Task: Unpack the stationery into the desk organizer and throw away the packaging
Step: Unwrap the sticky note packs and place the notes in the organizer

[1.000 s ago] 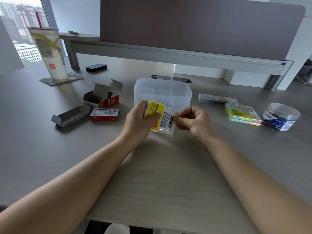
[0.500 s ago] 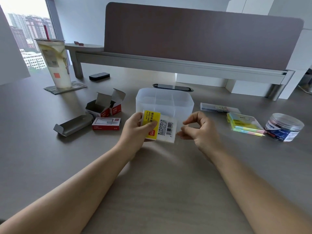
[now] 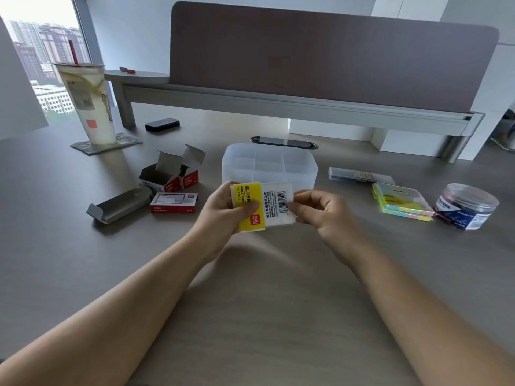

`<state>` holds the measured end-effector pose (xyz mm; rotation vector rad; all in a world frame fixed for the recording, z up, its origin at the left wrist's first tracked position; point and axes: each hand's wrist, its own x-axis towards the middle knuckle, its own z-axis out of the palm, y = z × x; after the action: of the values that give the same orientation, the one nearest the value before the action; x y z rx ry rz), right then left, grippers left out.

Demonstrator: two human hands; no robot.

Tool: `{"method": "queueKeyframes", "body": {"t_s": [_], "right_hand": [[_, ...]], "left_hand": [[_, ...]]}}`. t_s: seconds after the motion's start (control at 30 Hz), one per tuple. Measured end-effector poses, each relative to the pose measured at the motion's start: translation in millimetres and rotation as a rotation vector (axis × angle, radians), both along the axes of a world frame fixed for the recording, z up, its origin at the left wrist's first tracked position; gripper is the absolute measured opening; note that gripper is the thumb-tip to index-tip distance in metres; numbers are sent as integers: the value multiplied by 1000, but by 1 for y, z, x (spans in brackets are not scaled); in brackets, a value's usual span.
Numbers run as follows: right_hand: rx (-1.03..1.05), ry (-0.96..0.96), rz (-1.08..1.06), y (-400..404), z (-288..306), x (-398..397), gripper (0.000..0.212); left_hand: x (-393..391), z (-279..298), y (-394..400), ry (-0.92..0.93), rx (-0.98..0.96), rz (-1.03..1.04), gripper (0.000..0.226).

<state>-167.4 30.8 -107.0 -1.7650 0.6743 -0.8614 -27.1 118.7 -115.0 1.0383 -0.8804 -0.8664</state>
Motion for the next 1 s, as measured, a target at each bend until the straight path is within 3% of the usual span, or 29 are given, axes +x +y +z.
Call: {"method": "queueKeyframes", "body": {"t_s": [0.13, 0.63, 0.83, 1.0], "right_hand": [[69, -53, 6, 2, 3, -2, 19], [118, -54, -115, 0, 12, -13, 13], [315, -226, 50, 3, 14, -19, 8], [341, -303, 5, 8, 17, -24, 13]], "left_hand": [[-1, 2, 0, -16, -6, 48, 19], [16, 2, 3, -14, -23, 297, 17], [11, 2, 8, -52, -9, 327, 16], [6, 3, 9, -96, -6, 336, 13]]}}
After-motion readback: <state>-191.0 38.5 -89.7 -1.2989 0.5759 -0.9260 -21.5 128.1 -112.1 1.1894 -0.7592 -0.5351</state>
